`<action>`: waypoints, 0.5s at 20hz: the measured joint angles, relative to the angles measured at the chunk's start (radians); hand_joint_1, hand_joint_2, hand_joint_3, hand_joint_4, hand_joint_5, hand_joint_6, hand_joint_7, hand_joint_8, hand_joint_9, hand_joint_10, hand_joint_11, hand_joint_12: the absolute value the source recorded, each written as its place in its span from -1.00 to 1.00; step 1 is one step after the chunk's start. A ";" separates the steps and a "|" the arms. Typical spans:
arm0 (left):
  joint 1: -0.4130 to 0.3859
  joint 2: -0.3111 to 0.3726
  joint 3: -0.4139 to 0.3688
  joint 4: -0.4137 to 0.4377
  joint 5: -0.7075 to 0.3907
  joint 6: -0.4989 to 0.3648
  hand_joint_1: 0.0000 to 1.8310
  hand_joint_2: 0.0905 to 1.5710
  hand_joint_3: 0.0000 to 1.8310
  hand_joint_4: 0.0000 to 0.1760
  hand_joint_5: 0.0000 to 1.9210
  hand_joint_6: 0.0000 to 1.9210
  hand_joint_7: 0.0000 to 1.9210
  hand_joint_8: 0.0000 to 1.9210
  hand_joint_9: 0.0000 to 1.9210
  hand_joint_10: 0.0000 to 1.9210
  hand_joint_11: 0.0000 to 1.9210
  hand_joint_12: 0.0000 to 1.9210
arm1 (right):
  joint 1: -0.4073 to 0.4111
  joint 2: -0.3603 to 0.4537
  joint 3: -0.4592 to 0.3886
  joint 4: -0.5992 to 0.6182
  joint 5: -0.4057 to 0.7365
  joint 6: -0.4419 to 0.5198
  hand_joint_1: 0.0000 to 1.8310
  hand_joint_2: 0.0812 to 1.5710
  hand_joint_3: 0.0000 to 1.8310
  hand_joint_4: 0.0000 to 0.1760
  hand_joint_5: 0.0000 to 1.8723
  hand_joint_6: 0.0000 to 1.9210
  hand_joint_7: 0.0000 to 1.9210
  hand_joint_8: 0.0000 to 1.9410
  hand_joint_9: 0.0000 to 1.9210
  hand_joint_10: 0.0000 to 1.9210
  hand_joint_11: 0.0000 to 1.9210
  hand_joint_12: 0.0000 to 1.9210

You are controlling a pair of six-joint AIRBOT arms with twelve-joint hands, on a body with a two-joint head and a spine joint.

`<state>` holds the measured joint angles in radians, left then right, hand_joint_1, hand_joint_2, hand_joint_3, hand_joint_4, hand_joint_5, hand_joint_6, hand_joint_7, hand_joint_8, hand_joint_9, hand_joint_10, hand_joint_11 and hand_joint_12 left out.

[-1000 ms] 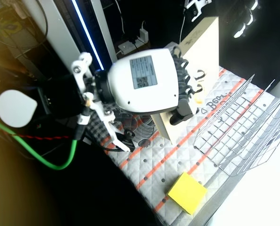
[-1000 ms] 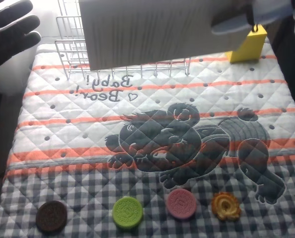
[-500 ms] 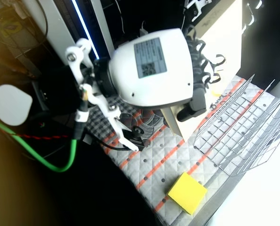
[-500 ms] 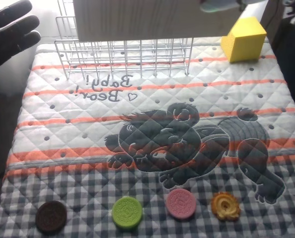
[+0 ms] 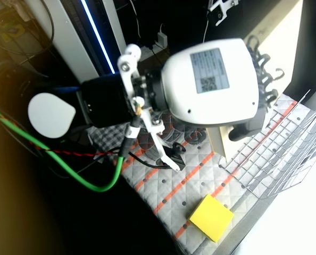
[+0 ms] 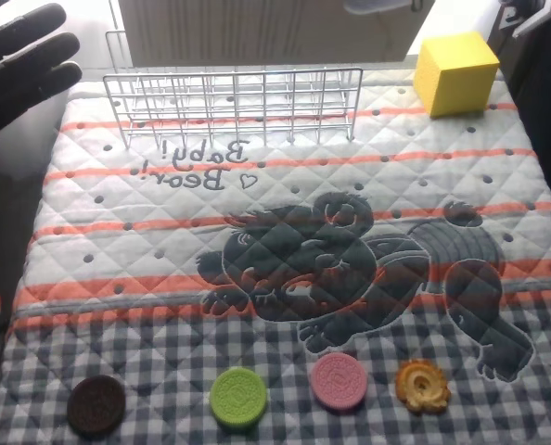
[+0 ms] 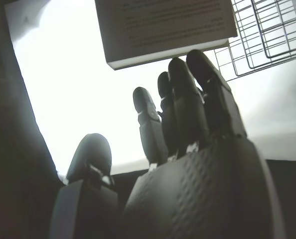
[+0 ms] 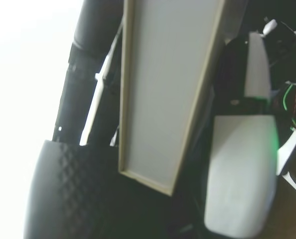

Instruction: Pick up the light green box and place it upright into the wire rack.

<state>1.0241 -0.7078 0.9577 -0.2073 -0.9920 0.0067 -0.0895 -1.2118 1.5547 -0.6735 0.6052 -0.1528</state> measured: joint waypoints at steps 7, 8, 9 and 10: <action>-0.016 -0.013 0.006 0.010 0.016 0.001 -0.65 0.46 -1.00 -0.28 -0.31 -0.99 -0.48 -1.00 -0.46 -0.99 -0.87 -0.13 | -0.001 -0.068 0.058 0.050 -0.035 -0.001 0.27 0.40 -1.00 -1.00 0.03 0.04 0.56 -0.95 0.73 -0.95 0.46 -0.23; -0.021 -0.014 0.008 0.013 0.023 0.001 -0.64 0.46 -1.00 -0.33 -0.31 -0.99 -0.48 -1.00 -0.47 -1.00 -0.89 -0.14 | -0.002 -0.073 0.064 0.056 -0.036 -0.001 0.27 0.40 -1.00 -1.00 0.03 0.04 0.56 -0.95 0.73 -0.96 0.47 -0.23; -0.021 -0.014 0.008 0.016 0.023 0.001 -0.65 0.46 -1.00 -0.12 -0.33 -1.00 -0.48 -1.00 -0.46 -1.00 -0.88 -0.14 | -0.003 -0.076 0.068 0.066 -0.038 -0.001 0.27 0.39 -1.00 -1.00 0.04 0.01 0.55 -0.96 0.73 -0.96 0.47 -0.22; -0.021 -0.014 0.008 0.019 0.022 0.001 -0.65 0.46 -1.00 -0.09 -0.33 -1.00 -0.48 -1.00 -0.46 -1.00 -0.86 -0.13 | -0.003 -0.077 0.071 0.076 -0.037 -0.001 0.38 0.33 -1.00 -1.00 0.05 -0.14 0.36 -0.43 0.72 -0.98 0.48 -0.24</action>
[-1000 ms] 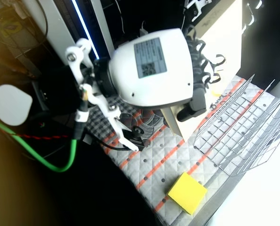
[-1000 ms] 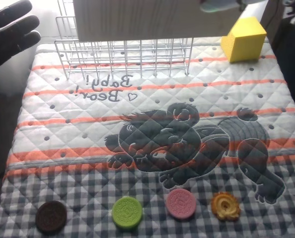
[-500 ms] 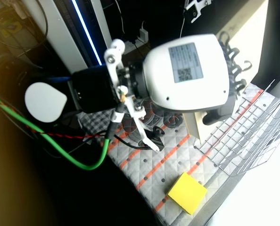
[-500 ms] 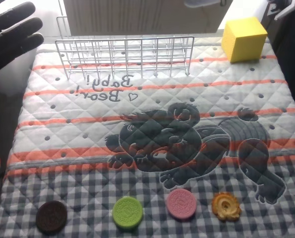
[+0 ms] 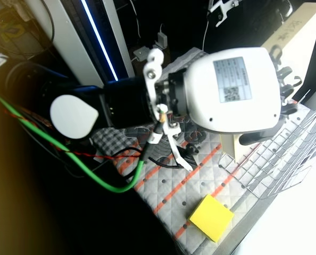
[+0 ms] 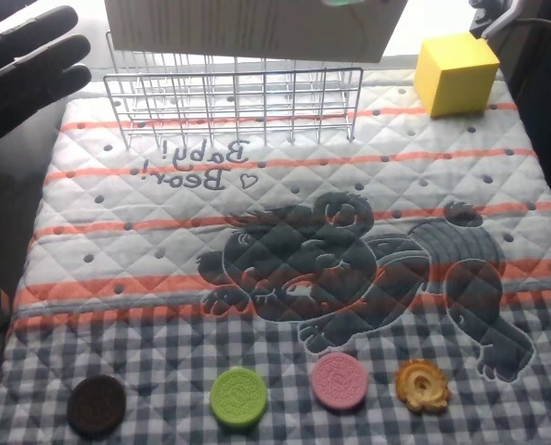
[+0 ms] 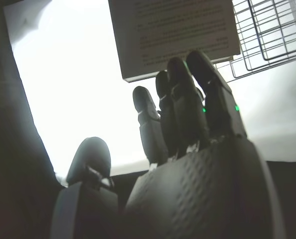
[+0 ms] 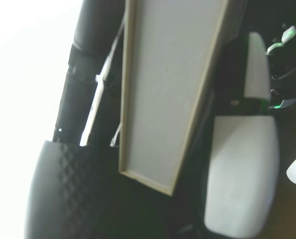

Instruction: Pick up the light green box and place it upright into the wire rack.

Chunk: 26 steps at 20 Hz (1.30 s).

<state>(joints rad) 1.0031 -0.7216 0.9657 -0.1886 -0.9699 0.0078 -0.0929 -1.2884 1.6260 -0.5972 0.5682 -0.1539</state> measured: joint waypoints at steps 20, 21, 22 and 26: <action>-0.005 -0.005 0.006 0.007 0.002 0.000 -0.61 0.47 -1.00 0.37 -0.38 -1.00 -0.51 -1.00 -0.48 -1.00 -0.87 -0.06 | -0.088 -0.081 0.073 0.076 -0.037 -0.002 0.37 0.34 -1.00 -1.00 -0.02 0.09 0.28 -0.38 0.60 -1.00 0.47 -0.42; -0.005 -0.005 0.006 0.006 0.003 0.000 -0.61 0.47 -1.00 0.40 -0.39 -1.00 -0.51 -1.00 -0.48 -1.00 -0.86 -0.06 | -0.094 -0.087 0.075 0.069 -0.043 -0.003 0.36 0.35 -1.00 -1.00 -0.05 0.13 0.25 -0.33 0.53 -1.00 0.42 -0.43; -0.005 -0.005 0.006 0.006 0.002 0.000 -0.62 0.47 -1.00 0.37 -0.39 -1.00 -0.51 -1.00 -0.48 -1.00 -0.86 -0.06 | -0.098 -0.090 0.075 0.062 -0.050 -0.003 0.36 0.38 -1.00 -1.00 -0.12 0.18 0.20 -0.21 0.44 -1.00 0.34 -0.45; -0.005 -0.005 0.006 0.007 0.002 0.000 -0.59 0.47 -1.00 0.45 -0.39 -1.00 -0.52 -1.00 -0.49 -1.00 -0.85 -0.06 | -0.098 -0.090 0.078 0.051 -0.051 0.000 -0.26 0.21 -1.00 -0.68 -0.77 -1.00 -0.50 -1.00 -0.34 -1.00 -0.71 0.08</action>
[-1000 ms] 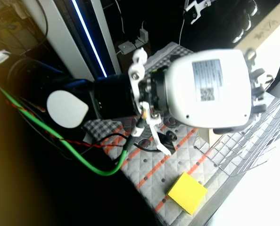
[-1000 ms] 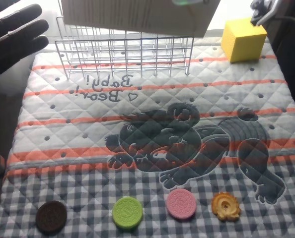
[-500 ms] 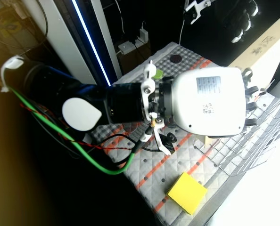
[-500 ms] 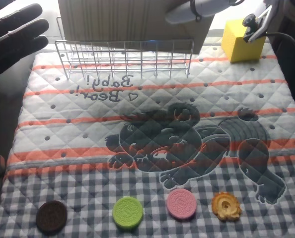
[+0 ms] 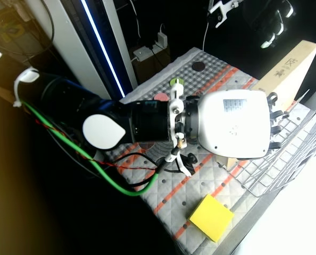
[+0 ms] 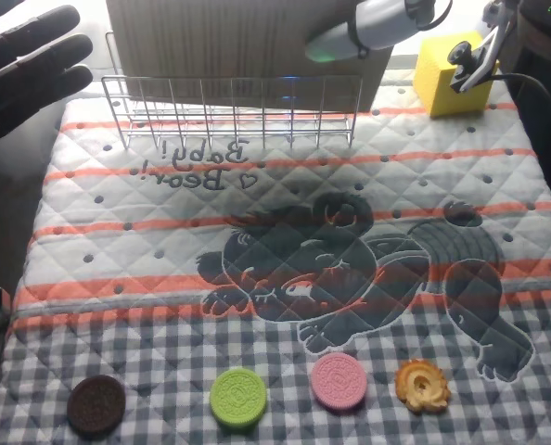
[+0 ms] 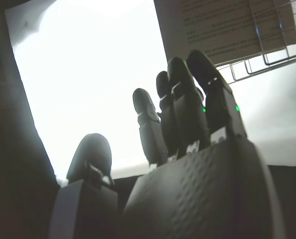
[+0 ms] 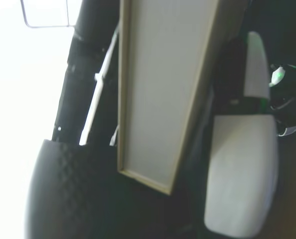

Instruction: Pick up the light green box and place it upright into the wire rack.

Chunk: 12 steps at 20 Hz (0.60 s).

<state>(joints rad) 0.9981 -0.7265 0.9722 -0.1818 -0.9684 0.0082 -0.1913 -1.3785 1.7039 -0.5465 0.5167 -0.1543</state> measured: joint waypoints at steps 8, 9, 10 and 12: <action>0.000 -0.006 0.003 0.003 -0.004 0.000 -0.65 0.48 -1.00 0.31 -0.40 -1.00 -0.50 -0.99 -0.47 -0.99 -0.84 -0.06 | 0.000 0.019 -0.022 -0.013 0.021 0.000 -0.63 0.12 -1.00 0.40 -1.00 -1.00 -0.94 -1.00 -0.90 -0.99 -1.00 -0.60; 0.000 -0.006 0.003 0.002 -0.005 0.000 -0.65 0.49 -1.00 0.07 -0.38 -0.99 -0.49 -0.99 -0.47 -1.00 -0.86 -0.06 | 0.000 0.049 -0.047 -0.010 0.041 0.000 -0.62 0.10 -1.00 0.58 -1.00 -1.00 -0.94 -1.00 -0.93 -1.00 -1.00 -0.71; 0.000 -0.006 0.003 -0.001 -0.008 0.000 -0.65 0.48 -1.00 -0.05 -0.37 -1.00 -0.49 -1.00 -0.48 -1.00 -0.88 -0.03 | 0.000 0.076 -0.070 0.004 0.064 0.000 -0.62 0.09 -1.00 0.74 -1.00 -1.00 -0.97 -1.00 -0.98 -1.00 -1.00 -0.80; 0.000 -0.005 0.003 -0.006 -0.017 0.000 -0.63 0.47 -1.00 -0.47 -0.33 -0.99 -0.48 -1.00 -0.50 -1.00 -0.92 0.00 | -0.010 0.149 -0.117 0.040 0.126 -0.016 -0.58 0.12 -0.99 0.96 -1.00 -1.00 -0.97 -1.00 -1.00 -1.00 -1.00 -0.99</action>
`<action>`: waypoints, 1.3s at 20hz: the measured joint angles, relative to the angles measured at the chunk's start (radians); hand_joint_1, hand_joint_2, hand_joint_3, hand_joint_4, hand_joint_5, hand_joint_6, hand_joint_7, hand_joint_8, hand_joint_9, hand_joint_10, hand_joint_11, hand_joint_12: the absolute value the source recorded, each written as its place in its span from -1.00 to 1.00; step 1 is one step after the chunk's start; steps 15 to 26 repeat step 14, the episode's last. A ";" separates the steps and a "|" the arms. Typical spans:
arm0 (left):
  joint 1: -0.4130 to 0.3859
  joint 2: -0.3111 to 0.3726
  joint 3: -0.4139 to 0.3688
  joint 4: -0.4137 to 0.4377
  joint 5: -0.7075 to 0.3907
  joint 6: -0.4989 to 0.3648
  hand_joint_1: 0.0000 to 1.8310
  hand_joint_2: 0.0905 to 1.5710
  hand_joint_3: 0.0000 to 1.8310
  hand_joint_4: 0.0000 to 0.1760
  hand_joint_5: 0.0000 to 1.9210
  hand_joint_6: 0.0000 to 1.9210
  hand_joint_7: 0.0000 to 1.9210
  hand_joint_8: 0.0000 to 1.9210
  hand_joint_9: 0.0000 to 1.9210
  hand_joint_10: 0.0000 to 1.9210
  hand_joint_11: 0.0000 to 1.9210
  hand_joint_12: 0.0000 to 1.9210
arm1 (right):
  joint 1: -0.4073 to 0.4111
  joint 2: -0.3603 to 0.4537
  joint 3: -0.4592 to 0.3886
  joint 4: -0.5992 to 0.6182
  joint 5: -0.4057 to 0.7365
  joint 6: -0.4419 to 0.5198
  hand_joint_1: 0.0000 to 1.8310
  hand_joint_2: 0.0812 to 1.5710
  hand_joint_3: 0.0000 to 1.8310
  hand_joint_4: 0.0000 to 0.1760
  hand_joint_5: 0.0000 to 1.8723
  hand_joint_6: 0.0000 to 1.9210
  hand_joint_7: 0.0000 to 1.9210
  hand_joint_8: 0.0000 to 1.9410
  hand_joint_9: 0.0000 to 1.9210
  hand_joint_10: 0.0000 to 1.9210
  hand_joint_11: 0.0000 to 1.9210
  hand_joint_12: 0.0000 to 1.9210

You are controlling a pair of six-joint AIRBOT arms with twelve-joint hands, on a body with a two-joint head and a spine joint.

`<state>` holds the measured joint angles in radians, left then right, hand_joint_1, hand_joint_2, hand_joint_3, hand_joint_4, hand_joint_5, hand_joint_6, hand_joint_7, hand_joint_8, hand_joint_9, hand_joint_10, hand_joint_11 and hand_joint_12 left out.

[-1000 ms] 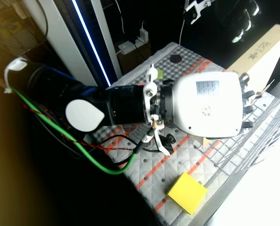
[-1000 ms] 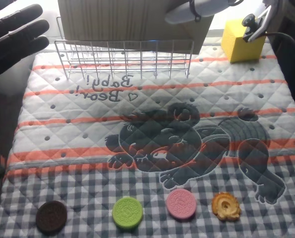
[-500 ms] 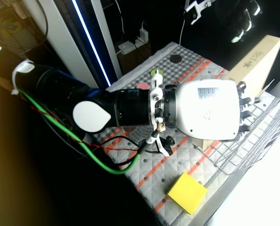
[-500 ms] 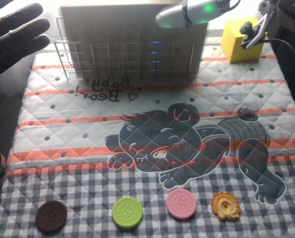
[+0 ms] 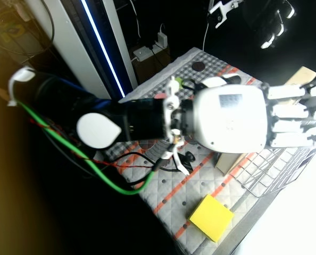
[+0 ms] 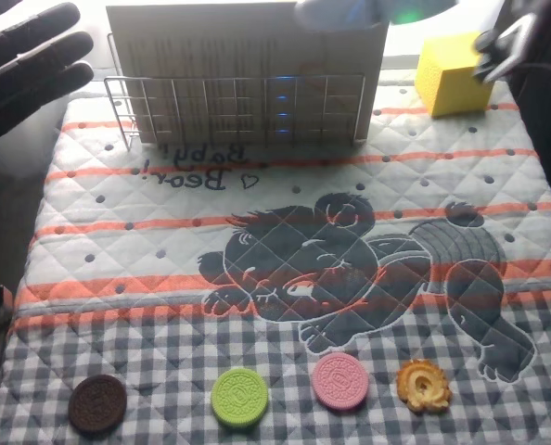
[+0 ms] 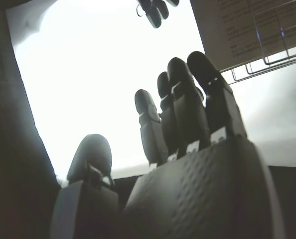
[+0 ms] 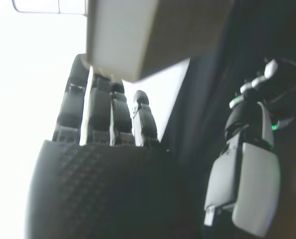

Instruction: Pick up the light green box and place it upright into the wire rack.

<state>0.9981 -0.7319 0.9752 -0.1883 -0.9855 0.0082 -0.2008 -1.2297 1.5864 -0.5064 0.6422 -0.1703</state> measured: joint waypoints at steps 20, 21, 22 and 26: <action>0.151 0.037 -0.064 -0.064 -0.356 -0.002 -0.48 0.46 -1.00 0.22 -0.43 -1.00 -0.56 -1.00 -0.61 -1.00 -1.00 -0.05 | -0.557 0.388 -0.477 0.412 0.432 -0.406 -0.39 0.21 -0.98 0.09 -1.00 -1.00 -0.99 -1.00 -1.00 -1.00 -0.98 -0.99; 0.151 0.037 -0.064 -0.064 -0.356 -0.002 -0.48 0.46 -1.00 0.22 -0.43 -1.00 -0.56 -1.00 -0.61 -1.00 -1.00 -0.05 | -0.557 0.388 -0.477 0.412 0.432 -0.406 -0.39 0.21 -0.98 0.09 -1.00 -1.00 -0.99 -1.00 -1.00 -1.00 -0.98 -0.99; 0.151 0.037 -0.064 -0.064 -0.356 -0.002 -0.48 0.46 -1.00 0.22 -0.43 -1.00 -0.56 -1.00 -0.61 -1.00 -1.00 -0.05 | -0.557 0.388 -0.477 0.412 0.432 -0.406 -0.39 0.21 -0.98 0.09 -1.00 -1.00 -0.99 -1.00 -1.00 -1.00 -0.98 -0.99; 0.151 0.037 -0.064 -0.064 -0.356 -0.002 -0.48 0.46 -1.00 0.22 -0.43 -1.00 -0.56 -1.00 -0.61 -1.00 -1.00 -0.05 | -0.557 0.388 -0.477 0.412 0.432 -0.406 -0.39 0.21 -0.98 0.09 -1.00 -1.00 -0.99 -1.00 -1.00 -1.00 -0.98 -0.99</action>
